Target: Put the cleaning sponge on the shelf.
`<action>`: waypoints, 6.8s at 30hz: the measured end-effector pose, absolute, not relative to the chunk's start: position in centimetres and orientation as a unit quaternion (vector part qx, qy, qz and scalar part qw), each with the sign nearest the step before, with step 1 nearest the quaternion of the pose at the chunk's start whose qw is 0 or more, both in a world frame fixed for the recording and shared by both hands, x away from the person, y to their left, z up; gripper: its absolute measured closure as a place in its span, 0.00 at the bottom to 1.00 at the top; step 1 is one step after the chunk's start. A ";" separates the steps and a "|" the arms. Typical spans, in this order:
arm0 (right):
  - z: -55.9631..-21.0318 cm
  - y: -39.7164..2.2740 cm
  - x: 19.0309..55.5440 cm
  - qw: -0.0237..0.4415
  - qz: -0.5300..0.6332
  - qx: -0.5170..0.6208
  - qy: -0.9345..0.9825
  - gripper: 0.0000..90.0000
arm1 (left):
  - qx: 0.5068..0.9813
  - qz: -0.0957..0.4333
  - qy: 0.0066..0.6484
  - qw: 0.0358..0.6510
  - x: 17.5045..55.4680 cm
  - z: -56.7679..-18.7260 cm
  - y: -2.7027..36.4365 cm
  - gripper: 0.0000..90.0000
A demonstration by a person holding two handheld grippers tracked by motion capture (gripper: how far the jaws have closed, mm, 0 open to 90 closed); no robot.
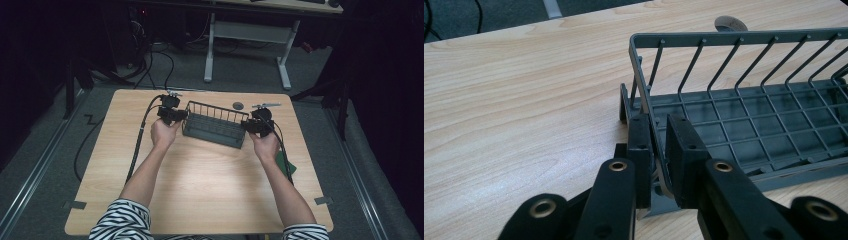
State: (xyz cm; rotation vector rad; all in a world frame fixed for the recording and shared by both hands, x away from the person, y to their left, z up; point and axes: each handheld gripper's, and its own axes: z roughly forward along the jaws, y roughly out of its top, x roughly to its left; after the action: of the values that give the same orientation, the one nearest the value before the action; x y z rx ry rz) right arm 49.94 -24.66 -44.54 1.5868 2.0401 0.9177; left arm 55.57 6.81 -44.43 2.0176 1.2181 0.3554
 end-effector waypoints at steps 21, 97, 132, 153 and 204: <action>-44.2 -24.3 48.9 0.226 0.307 0.574 0.724 0.75 | 0.785 0.139 0.473 0.374 54.4 -43.4 6.3 0.92; -44.1 -28.3 34.9 0.228 0.445 0.500 0.707 0.45 | 0.758 0.164 0.439 0.453 39.1 -44.2 12.5 0.39; -49.2 -35.0 35.4 0.237 0.349 0.528 0.737 0.28 | 0.737 0.207 0.536 0.356 36.9 -53.5 19.3 0.35; -50.8 -35.3 38.4 0.220 0.304 0.535 0.757 0.21 | 0.749 0.224 0.525 0.336 36.8 -53.7 18.5 0.28; -47.0 -35.3 36.1 0.207 0.362 0.498 0.760 0.34 | 0.748 0.225 0.526 0.337 36.8 -53.7 18.5 0.29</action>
State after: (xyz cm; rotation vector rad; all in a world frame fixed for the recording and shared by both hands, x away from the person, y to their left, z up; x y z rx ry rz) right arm 36.08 -35.33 -47.00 1.3868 2.1164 1.0085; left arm 36.83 18.50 -53.67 1.9502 1.3704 0.5856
